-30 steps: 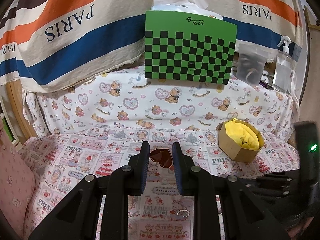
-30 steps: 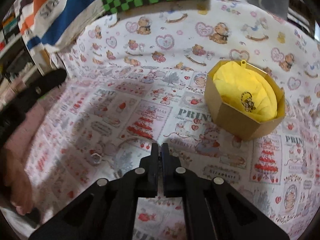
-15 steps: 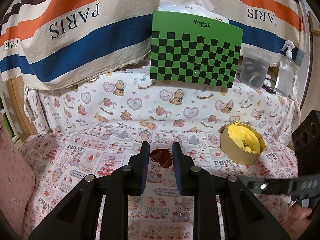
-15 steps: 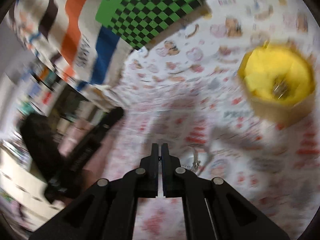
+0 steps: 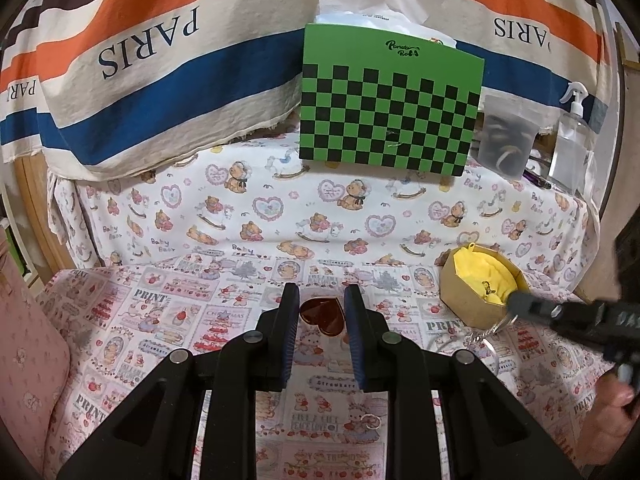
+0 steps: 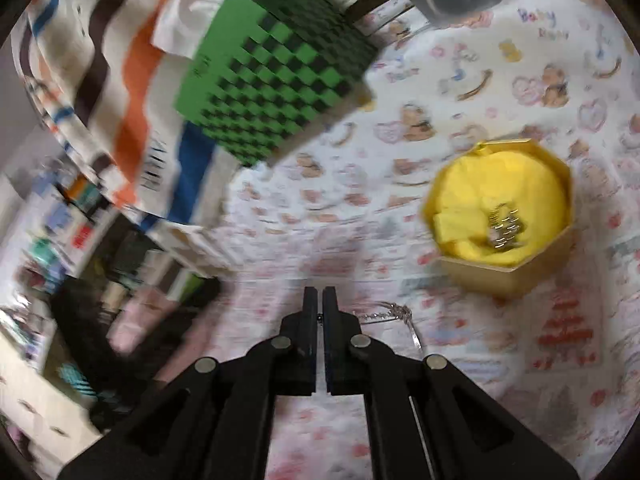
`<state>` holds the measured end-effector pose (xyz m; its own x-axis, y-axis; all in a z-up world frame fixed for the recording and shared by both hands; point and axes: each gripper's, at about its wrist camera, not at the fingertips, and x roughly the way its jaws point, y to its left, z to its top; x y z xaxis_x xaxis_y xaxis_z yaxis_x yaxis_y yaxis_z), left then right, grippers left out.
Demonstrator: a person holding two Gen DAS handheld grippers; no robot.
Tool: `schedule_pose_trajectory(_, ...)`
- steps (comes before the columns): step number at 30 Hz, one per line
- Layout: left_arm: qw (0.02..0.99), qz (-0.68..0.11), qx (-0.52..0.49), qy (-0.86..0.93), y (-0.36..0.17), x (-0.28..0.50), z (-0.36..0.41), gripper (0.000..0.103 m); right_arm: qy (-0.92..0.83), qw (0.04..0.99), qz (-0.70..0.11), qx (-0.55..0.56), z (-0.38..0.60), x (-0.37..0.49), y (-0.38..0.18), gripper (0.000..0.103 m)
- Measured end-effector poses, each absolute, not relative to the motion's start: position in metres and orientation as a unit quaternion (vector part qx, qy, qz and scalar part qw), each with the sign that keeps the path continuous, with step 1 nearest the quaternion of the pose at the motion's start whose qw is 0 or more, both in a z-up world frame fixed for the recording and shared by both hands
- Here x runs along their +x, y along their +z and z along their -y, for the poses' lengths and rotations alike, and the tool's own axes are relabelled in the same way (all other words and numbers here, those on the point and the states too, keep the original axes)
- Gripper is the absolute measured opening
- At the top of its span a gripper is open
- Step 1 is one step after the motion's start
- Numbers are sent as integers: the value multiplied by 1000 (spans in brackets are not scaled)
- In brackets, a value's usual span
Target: Organize jewelry
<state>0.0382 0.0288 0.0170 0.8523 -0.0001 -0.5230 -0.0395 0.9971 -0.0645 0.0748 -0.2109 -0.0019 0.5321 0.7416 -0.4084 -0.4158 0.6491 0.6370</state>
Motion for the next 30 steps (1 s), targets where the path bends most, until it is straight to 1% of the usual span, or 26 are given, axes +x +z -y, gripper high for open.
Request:
schedule_pose_trajectory(2,962,-271,-37,9,17,38,-28,22,324,873,-303,201,213,65,13,2)
schedule_pose_trajectory(8,962,-271,-34,6,16,38,-27,22,314,898,-237,196,238,52,44,2)
schedule_pose_trajectory(15,962,-269,-36,-7,17,38,-25,22,262,923,-215,185,268,56,52,2)
schedule_pose_trajectory(19,957,-284,-41,-33,22,47,-12,22,243,928,-207,192,281,63,51,2)
schedule_pose_trajectory(26,948,-302,-31,-97,46,74,32,22,225,937,-180,198,294,69,65,2)
schedule_pose_trajectory(30,932,-333,-44,-135,41,111,65,22,230,938,-168,198,293,78,74,2)
